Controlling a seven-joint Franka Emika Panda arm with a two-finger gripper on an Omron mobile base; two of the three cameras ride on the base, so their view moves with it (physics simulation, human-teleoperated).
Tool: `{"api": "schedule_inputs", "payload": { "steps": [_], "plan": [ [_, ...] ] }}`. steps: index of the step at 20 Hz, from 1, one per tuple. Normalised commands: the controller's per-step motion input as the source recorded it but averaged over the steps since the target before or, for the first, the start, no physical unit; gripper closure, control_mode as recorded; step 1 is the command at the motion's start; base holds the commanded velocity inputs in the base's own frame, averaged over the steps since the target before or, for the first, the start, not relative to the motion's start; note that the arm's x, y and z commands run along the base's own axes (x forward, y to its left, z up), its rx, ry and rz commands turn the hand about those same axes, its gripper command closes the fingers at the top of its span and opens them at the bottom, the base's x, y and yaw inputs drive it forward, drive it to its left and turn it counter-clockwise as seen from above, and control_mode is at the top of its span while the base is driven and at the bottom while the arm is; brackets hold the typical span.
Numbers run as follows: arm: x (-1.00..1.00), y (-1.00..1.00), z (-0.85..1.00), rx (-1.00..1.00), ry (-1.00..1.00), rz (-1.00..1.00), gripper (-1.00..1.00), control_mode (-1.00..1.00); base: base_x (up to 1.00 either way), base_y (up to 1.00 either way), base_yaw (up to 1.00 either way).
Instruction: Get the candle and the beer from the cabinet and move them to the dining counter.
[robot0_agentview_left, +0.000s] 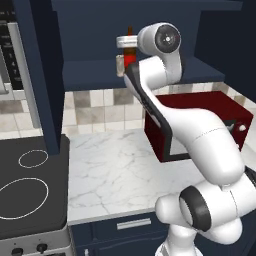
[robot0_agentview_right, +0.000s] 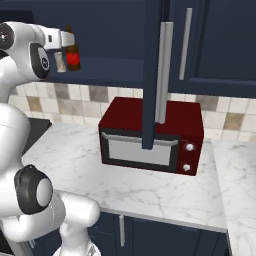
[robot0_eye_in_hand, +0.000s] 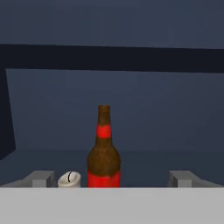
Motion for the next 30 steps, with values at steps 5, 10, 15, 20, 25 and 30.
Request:
{"api": "schedule_inputs", "payload": {
  "steps": [5, 10, 15, 20, 25, 30],
  "plan": [
    [0.25, 0.00, 0.01, 0.00, 0.03, 0.00, -1.00, -1.00, 0.00, 0.00, 0.00],
    [0.28, 0.00, 0.00, 0.00, 0.04, 0.00, -1.00, -1.00, 0.00, 0.00, 0.00],
    [0.23, 0.00, 0.02, 0.00, 0.01, 0.00, -1.00, -1.00, 0.00, 0.00, 0.00],
    [0.16, 0.00, 0.03, 0.00, 0.00, 0.00, -1.00, -1.00, 0.00, 0.00, 0.00],
    [0.15, 0.00, 0.00, 0.00, 0.00, 0.00, -1.00, -1.00, 0.00, 0.00, 0.00],
    [0.20, 0.02, 0.00, -0.01, 0.00, 0.00, -1.00, -1.00, 0.00, 0.00, 0.00]
  ]
}}
